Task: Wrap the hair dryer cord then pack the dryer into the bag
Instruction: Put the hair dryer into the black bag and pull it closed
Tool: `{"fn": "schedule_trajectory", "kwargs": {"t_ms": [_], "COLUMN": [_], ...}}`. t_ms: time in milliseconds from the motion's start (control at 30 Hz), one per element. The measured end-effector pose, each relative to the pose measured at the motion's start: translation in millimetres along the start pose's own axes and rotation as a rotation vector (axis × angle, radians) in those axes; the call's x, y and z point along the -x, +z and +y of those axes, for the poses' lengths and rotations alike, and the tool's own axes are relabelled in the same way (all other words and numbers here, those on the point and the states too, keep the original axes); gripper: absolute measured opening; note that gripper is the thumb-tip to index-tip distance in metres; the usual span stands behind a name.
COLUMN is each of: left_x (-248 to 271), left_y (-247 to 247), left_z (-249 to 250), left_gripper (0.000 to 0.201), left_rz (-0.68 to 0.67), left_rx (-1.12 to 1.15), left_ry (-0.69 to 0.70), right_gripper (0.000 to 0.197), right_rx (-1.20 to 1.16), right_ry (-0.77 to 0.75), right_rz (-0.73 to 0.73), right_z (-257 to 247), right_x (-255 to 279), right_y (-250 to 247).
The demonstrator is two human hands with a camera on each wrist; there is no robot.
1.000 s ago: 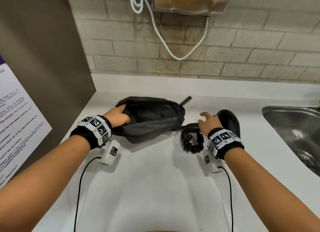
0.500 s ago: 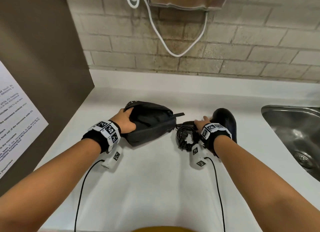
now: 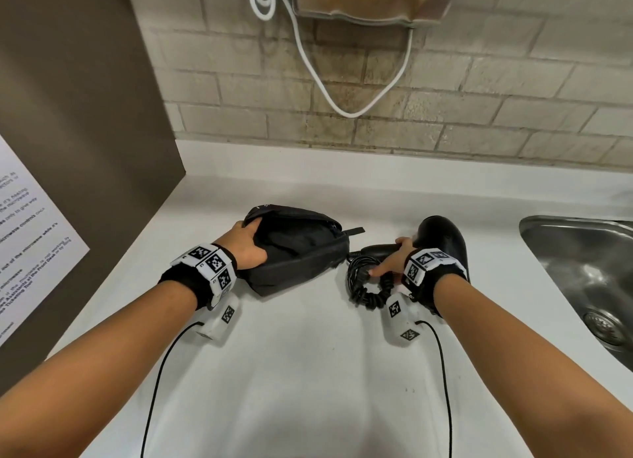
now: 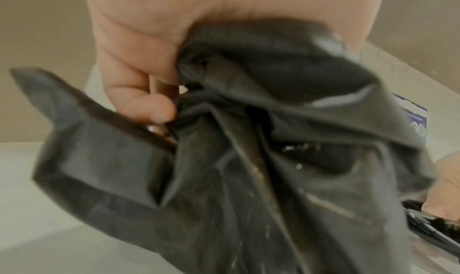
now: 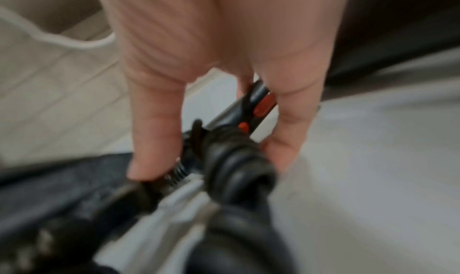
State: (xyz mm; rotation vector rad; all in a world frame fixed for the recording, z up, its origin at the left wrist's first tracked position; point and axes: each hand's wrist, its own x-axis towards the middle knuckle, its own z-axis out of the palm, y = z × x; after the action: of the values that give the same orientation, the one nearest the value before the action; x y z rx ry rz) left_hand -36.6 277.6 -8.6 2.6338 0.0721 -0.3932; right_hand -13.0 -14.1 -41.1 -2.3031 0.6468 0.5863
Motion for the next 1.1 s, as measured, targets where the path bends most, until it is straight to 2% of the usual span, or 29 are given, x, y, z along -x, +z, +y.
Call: {"fn": "schedule_trajectory", "kwargs": {"t_ms": [100,133,233,267,333,433,500,633,700,833,1033,1100], "left_x": [0.3,0.1,0.2,0.2,0.6,2.0,2.0,0.6,-1.0,-3.5,-5.2,-4.1], "left_y": [2.1,2.5,2.9,3.4,4.4,5.7,5.6,4.1,3.7,1.3,-1.9,-2.4], "left_z": [2.7,2.7,3.0,3.2,4.5,7.2,8.2,7.4,5.6,4.8,9.3,12.7], "left_gripper": [0.078,0.078,0.079,0.080,0.080,0.079,0.079,0.079,0.078,0.078,0.078,0.078], "left_rz": [0.014,0.017,0.016,0.017,0.017,0.016,0.012,-0.002,-0.010,-0.009,-0.008,-0.023], "left_rx": [0.004,0.003,0.000,0.000,-0.002,-0.004,-0.007,-0.004,0.002,0.015,0.042,0.037], "left_ry": [0.005,0.002,-0.009,-0.012,-0.015,-0.013,-0.013,-0.013,-0.020,-0.030,-0.007,-0.003], "right_gripper": [0.115,0.110,0.077,0.074,0.077,0.078,0.070,0.030,0.020,0.017,0.045,0.048], "right_rx": [0.294,0.441,0.798,0.872,0.978,1.121,1.127,1.171,1.178,0.940,0.589,0.438], "right_ry": [-0.008,-0.031,-0.179,-0.213,-0.252,-0.243,-0.244,-0.236,-0.249,-0.310,-0.377,-0.440], "right_rz": [0.015,0.027,0.117,0.163,0.201,0.135,0.089,0.054,0.070,0.123,0.386,0.477], "right_z": [-5.0,-6.2,-8.6,-8.2,-11.5,-19.5,-21.8,-26.0,-27.5,-22.1,-37.1,-47.2], "right_x": [6.9,11.4,19.0,20.0,19.9,19.0,22.6,22.8,17.1,-8.2,12.2,23.6], "right_y": [-1.2,-3.6,-6.9,-6.2,-1.1,3.2,0.6,-7.7,-9.6,-18.6,-60.8,-73.1]}}
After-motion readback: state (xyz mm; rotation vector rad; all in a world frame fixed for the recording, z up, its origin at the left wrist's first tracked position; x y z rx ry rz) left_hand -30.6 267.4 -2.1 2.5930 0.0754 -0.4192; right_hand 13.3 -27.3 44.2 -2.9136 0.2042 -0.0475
